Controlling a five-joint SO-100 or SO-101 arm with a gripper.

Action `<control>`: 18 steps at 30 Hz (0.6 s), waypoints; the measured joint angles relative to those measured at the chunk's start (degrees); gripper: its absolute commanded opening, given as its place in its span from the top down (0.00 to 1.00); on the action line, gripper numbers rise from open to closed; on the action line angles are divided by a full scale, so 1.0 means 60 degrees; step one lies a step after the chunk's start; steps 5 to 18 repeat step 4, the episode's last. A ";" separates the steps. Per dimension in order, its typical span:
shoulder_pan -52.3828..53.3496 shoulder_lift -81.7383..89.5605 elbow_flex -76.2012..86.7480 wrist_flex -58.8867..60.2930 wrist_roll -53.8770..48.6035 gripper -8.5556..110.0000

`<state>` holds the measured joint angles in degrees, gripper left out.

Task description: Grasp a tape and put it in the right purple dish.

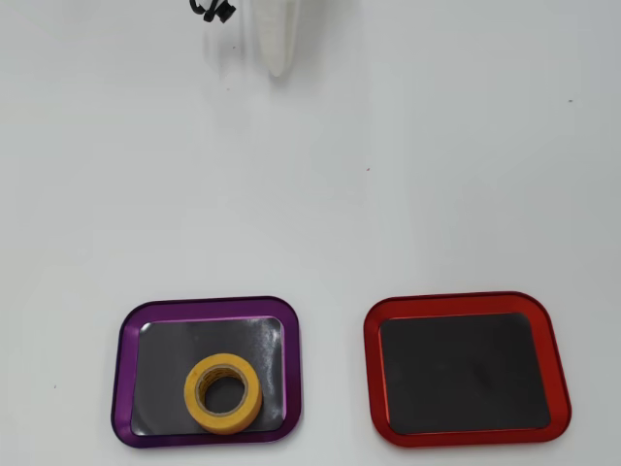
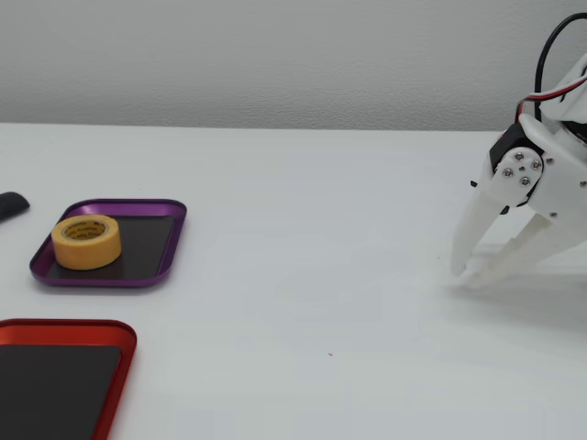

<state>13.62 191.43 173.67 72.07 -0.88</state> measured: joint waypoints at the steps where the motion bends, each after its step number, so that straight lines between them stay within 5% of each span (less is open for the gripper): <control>1: 0.0000 0.0000 0.0000 0.0000 0.0000 0.93; 18: 0.0000 0.0000 0.0000 0.0000 0.0000 0.93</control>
